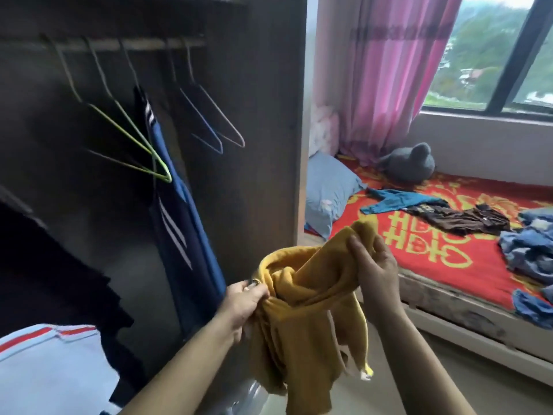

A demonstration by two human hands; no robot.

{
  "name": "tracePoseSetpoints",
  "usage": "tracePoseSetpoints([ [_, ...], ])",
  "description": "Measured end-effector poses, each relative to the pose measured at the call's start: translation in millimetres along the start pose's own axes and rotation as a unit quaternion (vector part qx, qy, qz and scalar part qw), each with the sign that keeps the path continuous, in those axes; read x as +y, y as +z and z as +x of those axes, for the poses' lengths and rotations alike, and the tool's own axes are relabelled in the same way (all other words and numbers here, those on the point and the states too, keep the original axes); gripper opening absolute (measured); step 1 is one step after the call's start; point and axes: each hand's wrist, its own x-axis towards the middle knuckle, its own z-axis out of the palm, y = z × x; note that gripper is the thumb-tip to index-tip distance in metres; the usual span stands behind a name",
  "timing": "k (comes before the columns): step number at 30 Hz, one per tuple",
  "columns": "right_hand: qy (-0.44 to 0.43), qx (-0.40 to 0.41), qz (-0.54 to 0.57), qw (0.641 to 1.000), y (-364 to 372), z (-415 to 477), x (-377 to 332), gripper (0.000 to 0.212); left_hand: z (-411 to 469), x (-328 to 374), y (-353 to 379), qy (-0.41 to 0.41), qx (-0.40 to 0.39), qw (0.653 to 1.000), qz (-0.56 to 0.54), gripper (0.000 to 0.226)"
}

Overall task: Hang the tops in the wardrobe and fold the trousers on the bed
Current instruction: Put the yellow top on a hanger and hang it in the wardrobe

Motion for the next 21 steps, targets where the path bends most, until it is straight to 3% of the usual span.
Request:
tracePoseSetpoints([
  [3, -0.003, -0.062, -0.096, 0.994, 25, 36, 11, 0.009, 14, 15, -11, 0.048, 0.087, 0.995, -0.027, 0.004],
  [5, 0.001, -0.091, -0.196, 0.976, 40, 66, 21, 0.011, 21, 28, -17, 0.016, 0.116, 0.986, -0.119, 0.014],
  [9, -0.045, -0.134, -0.440, 0.887, 68, 119, 32, 0.028, 34, 50, -25, -0.020, 0.162, 0.961, -0.225, 0.018],
  [12, -0.125, -0.130, -0.369, 0.912, 104, 146, 24, 0.036, 33, 79, -29, -0.013, 0.212, 0.942, -0.260, 0.032],
  [15, -0.197, -0.214, -0.255, 0.922, 157, 163, -3, 0.029, 31, 101, -40, 0.007, 0.265, 0.922, -0.282, 0.023],
  [17, -0.261, -0.267, -0.217, 0.902, 198, 165, -25, 0.026, 31, 103, -51, 0.027, 0.315, 0.906, -0.282, 0.017],
  [21, -0.358, -0.361, -0.204, 0.836, 276, 149, -65, 0.035, 16, 96, -70, 0.037, 0.393, 0.875, -0.282, 0.028],
])
